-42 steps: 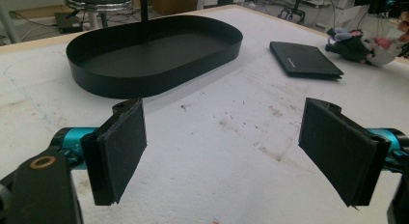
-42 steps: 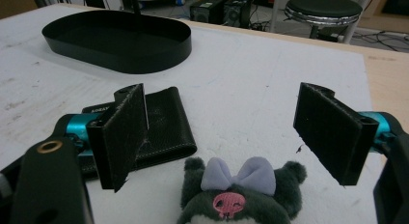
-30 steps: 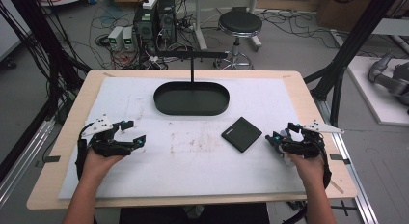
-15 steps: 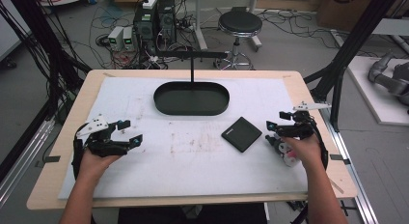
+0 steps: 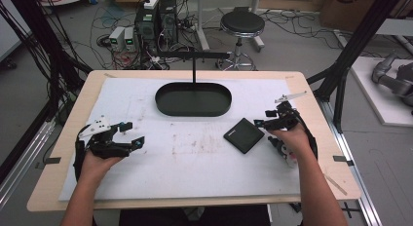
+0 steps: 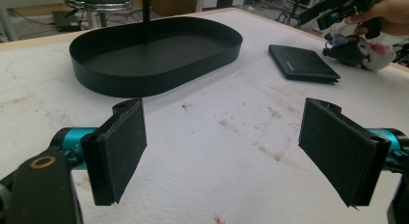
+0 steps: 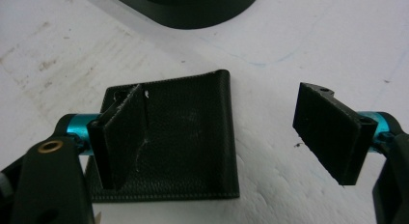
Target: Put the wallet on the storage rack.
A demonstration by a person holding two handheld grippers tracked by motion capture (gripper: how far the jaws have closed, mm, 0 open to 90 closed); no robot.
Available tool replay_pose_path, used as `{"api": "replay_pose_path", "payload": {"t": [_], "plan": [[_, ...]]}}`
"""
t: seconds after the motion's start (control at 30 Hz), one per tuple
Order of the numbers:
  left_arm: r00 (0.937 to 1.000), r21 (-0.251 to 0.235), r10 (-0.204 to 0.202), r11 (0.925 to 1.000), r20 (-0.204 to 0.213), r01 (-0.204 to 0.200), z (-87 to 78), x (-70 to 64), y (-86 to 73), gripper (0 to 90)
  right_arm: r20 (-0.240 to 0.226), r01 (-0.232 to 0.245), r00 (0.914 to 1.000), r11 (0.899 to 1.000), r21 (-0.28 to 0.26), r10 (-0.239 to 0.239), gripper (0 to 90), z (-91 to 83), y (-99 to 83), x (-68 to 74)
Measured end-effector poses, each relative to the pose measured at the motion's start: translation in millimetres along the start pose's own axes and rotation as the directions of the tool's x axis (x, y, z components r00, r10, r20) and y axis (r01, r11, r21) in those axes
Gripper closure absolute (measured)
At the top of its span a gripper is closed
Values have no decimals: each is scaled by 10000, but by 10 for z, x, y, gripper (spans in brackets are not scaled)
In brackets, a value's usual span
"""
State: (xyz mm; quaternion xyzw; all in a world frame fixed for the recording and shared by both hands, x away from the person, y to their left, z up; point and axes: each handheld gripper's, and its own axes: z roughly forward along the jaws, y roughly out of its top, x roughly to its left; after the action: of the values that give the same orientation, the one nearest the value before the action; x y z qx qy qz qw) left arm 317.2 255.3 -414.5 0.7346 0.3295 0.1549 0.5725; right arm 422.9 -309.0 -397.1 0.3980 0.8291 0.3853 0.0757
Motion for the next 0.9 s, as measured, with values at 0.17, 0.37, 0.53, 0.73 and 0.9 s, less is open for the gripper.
{"api": "replay_pose_path", "payload": {"t": [0.17, 0.37, 0.53, 0.73, 0.9], "plan": [[10000, 100, -50, 9999, 31, 50, 1, 9, -6, 170, -120, -35, 9999, 9974, 717, 44, 240, 138, 56, 2], [10000, 109, -5, 9999, 92, 4, 3, 5, 0, 170, -53, -173, 9998, 9844, 1753, 185, 255, 308, 129, 20], [9999, 112, 10, 9999, 121, -11, 4, -2, 3, 170, 21, -132, 9999, 9728, 2312, 130, 321, 400, 121, 20], [9999, 183, 34, 9998, 127, -36, 19, -11, 0, 170, -206, -232, 9993, 9545, 2975, 307, 621, 432, 100, 20], [9999, 200, 95, 9998, 124, -97, 22, -23, 6, 170, -1, -396, 9991, 9577, 2849, 413, 807, 400, 104, 17]]}}
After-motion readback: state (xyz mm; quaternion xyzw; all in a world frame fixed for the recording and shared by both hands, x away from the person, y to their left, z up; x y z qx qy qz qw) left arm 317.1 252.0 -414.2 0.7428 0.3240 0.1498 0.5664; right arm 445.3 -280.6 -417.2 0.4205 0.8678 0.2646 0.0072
